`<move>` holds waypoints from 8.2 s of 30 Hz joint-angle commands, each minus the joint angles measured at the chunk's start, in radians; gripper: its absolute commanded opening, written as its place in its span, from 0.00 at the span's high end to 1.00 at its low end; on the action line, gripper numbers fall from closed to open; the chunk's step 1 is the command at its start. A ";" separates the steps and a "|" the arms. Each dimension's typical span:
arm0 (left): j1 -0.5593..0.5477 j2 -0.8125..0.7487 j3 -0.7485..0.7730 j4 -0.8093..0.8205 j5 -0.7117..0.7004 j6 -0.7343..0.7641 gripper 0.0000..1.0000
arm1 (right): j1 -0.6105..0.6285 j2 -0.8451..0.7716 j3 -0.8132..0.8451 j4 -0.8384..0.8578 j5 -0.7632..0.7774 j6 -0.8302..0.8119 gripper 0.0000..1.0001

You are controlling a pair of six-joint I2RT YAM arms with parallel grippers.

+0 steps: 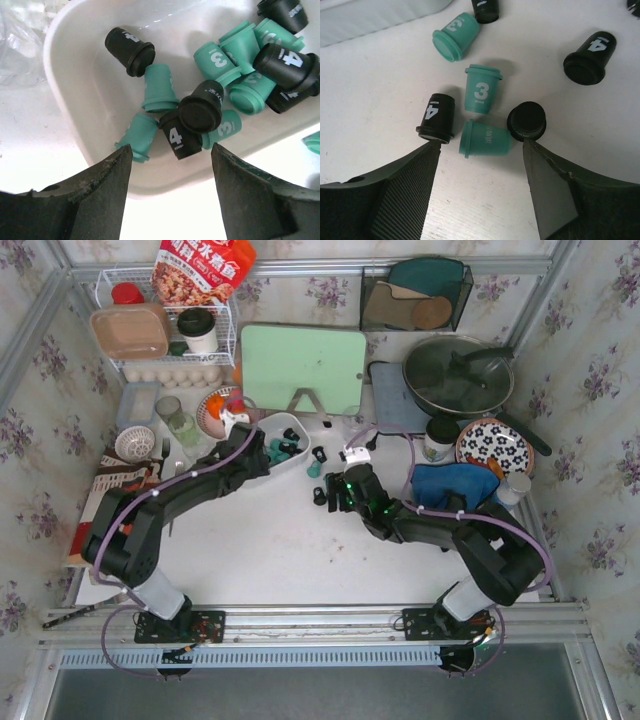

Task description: Mix the coffee capsules in the storage basket

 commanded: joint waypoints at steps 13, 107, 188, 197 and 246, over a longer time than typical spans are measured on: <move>-0.174 -0.319 -0.166 0.071 -0.090 0.057 0.16 | -0.001 0.135 0.063 -0.011 -0.011 0.050 0.33; -0.238 -0.606 -0.391 0.040 0.147 0.075 0.07 | -0.008 0.424 0.763 -0.252 -0.041 -0.123 0.22; -0.283 -0.084 0.128 -0.160 -0.073 -0.062 0.65 | -0.017 -0.202 -0.107 0.154 0.181 -0.066 0.25; -0.090 -0.132 0.104 -0.161 -0.063 -0.010 0.63 | -0.017 -0.149 -0.091 0.149 0.185 -0.067 0.25; 0.068 -0.579 -0.149 -0.379 0.209 0.071 0.20 | -0.077 0.178 0.078 0.109 0.083 -0.047 0.30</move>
